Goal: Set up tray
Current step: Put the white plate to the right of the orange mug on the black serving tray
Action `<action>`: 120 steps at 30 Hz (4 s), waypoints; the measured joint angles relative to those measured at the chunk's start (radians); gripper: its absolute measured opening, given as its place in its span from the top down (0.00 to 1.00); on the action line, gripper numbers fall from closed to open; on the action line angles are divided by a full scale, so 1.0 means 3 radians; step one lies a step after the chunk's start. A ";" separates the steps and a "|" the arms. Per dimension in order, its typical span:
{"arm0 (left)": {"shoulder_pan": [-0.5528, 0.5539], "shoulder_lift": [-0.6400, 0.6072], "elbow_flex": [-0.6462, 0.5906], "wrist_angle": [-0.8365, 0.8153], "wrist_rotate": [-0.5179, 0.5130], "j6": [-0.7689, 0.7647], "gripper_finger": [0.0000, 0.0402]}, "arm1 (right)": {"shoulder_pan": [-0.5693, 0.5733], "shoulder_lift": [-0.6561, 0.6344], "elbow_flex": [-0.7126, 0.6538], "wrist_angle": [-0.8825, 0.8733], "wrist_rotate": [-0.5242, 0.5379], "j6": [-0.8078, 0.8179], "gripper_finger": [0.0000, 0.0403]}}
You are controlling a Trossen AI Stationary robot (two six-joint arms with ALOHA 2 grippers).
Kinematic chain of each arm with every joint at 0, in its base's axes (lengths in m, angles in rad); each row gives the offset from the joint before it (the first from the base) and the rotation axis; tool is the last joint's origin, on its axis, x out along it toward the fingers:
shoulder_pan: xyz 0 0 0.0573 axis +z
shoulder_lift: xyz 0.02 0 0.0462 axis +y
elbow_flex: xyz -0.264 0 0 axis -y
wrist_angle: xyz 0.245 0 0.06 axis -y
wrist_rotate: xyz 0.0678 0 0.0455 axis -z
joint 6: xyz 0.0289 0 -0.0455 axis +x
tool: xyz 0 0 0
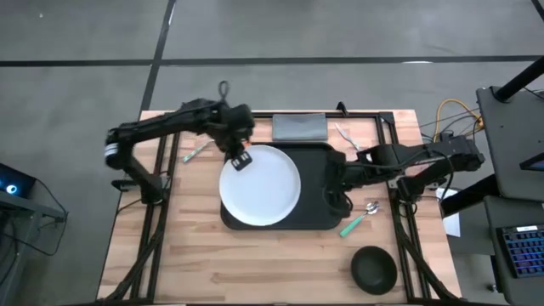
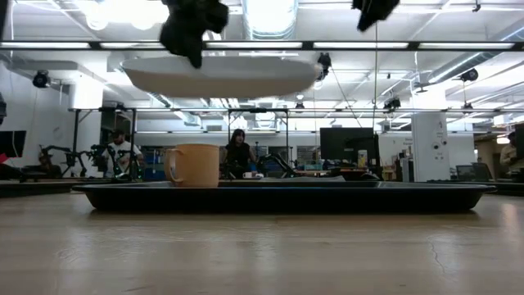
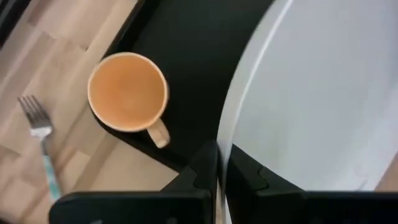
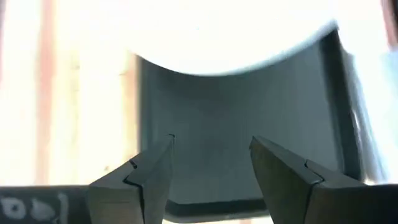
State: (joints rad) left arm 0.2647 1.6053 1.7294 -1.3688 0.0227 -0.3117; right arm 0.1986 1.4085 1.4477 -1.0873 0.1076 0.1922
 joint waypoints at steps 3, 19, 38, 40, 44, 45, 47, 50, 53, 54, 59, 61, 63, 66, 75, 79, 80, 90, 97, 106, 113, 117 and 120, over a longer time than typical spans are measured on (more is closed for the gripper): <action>0.0034 0.0435 0.0510 -0.0364 0.0003 0.0153 1.00 | -0.0016 0.0137 0.0274 -0.0243 -0.0328 -0.0263 0.50; 0.0524 0.1454 0.1839 -0.0697 0.1060 0.1007 1.00 | 0.0152 0.0771 0.0611 -0.0331 -0.0464 -0.1097 0.50; 0.0528 0.1287 0.1399 -0.0676 0.1068 0.1066 1.00 | 0.0081 0.1296 0.0603 0.0198 -0.0597 -0.1289 0.50; 0.0487 0.1229 0.1399 -0.0673 0.1057 0.1167 1.00 | 0.0079 0.1340 0.0603 0.0218 -0.0584 -0.1293 0.50; 0.0465 0.1154 0.1400 -0.0675 0.0959 0.1207 1.00 | 0.0086 0.1328 0.0603 0.0276 -0.0544 -0.1320 0.50; 0.0466 0.1156 0.1399 -0.0675 0.0916 0.1198 1.00 | 0.0086 0.1308 0.0603 0.0281 -0.0521 -0.1329 0.50; 0.0474 0.1164 0.1378 -0.0674 0.0901 0.1195 1.00 | 0.0086 0.1279 0.0603 0.0276 -0.0451 -0.1341 0.50; 0.0481 0.1165 0.1352 -0.0675 0.0880 0.1191 1.00 | 0.0083 0.1252 0.0603 0.0279 -0.0415 -0.1367 0.50; 0.0487 0.1165 0.1349 -0.0675 0.0894 0.1185 1.00 | 0.0086 0.1248 0.0603 0.0325 -0.0413 -0.1421 0.50; 0.0487 0.1165 0.1352 -0.0675 0.0911 0.1185 1.00 | 0.0088 0.1253 0.0597 0.0342 -0.0413 -0.1448 0.50; 0.0488 0.1165 0.1358 -0.0674 0.0964 0.1185 1.00 | 0.0109 0.1268 0.0571 0.0418 -0.0409 -0.1498 0.50; 0.0495 0.1166 0.1358 -0.0674 0.0970 0.1185 1.00 | 0.0109 0.1268 0.0571 0.0469 -0.0409 -0.1476 0.50; 0.0502 0.1166 0.1358 -0.0675 0.0978 0.1185 1.00 | 0.0109 0.1268 0.0571 0.0492 -0.0394 -0.1476 0.50; 0.0507 0.1166 0.1358 -0.0674 0.1071 0.1213 1.00 | 0.0109 0.1268 0.0568 0.0541 -0.0333 -0.1484 0.51; 0.0520 0.1155 0.1359 -0.0675 0.1116 0.1254 1.00 | 0.0111 0.1268 0.0554 0.0551 -0.0309 -0.1450 0.63; 0.0530 0.1140 0.1359 -0.0675 0.1128 0.1272 1.00 | 0.0127 0.1268 0.0552 0.0611 -0.0347 -0.1382 0.64; 0.0532 0.1139 0.1359 -0.0675 0.1137 0.1273 1.00 | 0.0134 0.1268 0.0552 0.0622 -0.0345 -0.1364 0.64; 0.0633 0.1097 0.1363 -0.0674 0.1168 0.1285 1.00 | 0.0192 0.1273 0.0507 0.0623 -0.0335 -0.1261 0.57; 0.0634 0.1080 0.1363 -0.0673 0.1149 0.1297 1.00 | 0.0189 0.1273 0.0507 0.0679 -0.0066 -0.1302 0.61; 0.0638 0.1079 0.1363 -0.0670 0.1118 0.1300 1.00 | 0.0192 0.1273 0.0508 0.0708 -0.0057 -0.1444 0.95; 0.0633 0.1079 0.1368 -0.0571 0.1142 0.1321 0.98 | 0.0192 0.1268 0.0509 0.0704 -0.0086 -0.1425 0.97; 0.0630 0.1064 0.1374 -0.0534 0.1156 0.1300 0.89 | 0.0227 0.1268 0.0509 0.0671 -0.0093 -0.1355 0.98; 0.0625 0.1061 0.1375 -0.0599 0.1194 0.1272 0.81 | 0.0251 0.1268 0.0500 0.0624 -0.0138 -0.1279 0.98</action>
State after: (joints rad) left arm 0.4520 1.9236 2.1418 -1.5486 0.3809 0.0698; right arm 0.2738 1.7891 1.5979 -0.9000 0.0662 -0.1915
